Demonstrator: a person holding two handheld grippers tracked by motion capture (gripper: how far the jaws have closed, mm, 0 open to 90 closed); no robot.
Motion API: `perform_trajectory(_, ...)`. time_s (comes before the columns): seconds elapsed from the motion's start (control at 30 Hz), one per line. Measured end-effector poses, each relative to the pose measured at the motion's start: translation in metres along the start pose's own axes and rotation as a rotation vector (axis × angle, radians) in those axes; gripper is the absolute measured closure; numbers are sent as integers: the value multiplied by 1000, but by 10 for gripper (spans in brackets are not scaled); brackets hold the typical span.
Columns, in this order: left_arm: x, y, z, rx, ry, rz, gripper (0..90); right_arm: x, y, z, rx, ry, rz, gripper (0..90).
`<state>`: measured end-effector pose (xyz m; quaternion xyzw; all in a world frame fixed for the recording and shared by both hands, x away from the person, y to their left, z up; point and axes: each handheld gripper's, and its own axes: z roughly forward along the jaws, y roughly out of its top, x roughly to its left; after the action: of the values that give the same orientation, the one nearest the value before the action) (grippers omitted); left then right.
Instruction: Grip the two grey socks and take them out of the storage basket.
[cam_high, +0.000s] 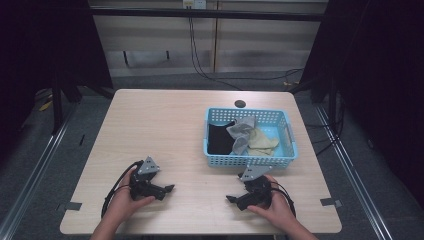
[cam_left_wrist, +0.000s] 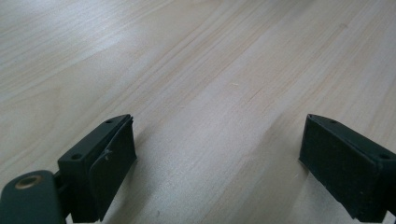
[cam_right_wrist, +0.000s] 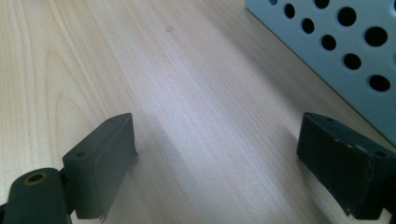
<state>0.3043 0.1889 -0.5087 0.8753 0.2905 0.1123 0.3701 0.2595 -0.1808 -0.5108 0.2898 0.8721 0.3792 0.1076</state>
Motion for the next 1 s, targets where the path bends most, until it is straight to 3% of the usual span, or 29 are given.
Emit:
perform_trajectory(0.23, 0, 0, 0, 1, 0, 0, 98, 0, 2, -1, 20, 5, -3, 113)
perform_trajectory(0.3, 0, 0, 0, 1, 0, 0, 98, -1, 7, -3, 82, 8, -13, 126)
perform_trajectory(0.33, 0, 0, 0, 1, 0, 0, 98, -1, 7, -3, 82, 8, -13, 126)
perform_trajectory(0.4, 0, 0, 0, 0, 0, 0, 98, -3, 15, -7, 181, 27, -15, 138)
perform_trajectory(0.47, 0, 0, 0, 1, 0, 0, 98, -4, 17, -9, 204, 29, -23, 142)
perform_trajectory(0.5, 0, 0, 0, 0, -2, -2, 98, -6, 21, -12, 263, 52, -19, 142)
perform_trajectory(0.53, 0, 0, 0, 0, -2, -2, 98, -6, 21, -12, 263, 52, -19, 142)
perform_trajectory(0.57, 0, 0, 0, 0, -2, -2, 98, -8, 24, -15, 301, 66, -31, 147)
perform_trajectory(0.63, 0, 0, 0, 1, -2, -2, 98, -8, 27, -16, 331, 72, -19, 161)
perform_trajectory(0.83, 0, 0, 0, 0, -2, -2, 98, -10, 37, -22, 414, 95, -51, 213)
perform_trajectory(1.0, 0, 0, 0, 0, -2, -2, 98, -14, 48, -30, 442, 98, -63, 223)
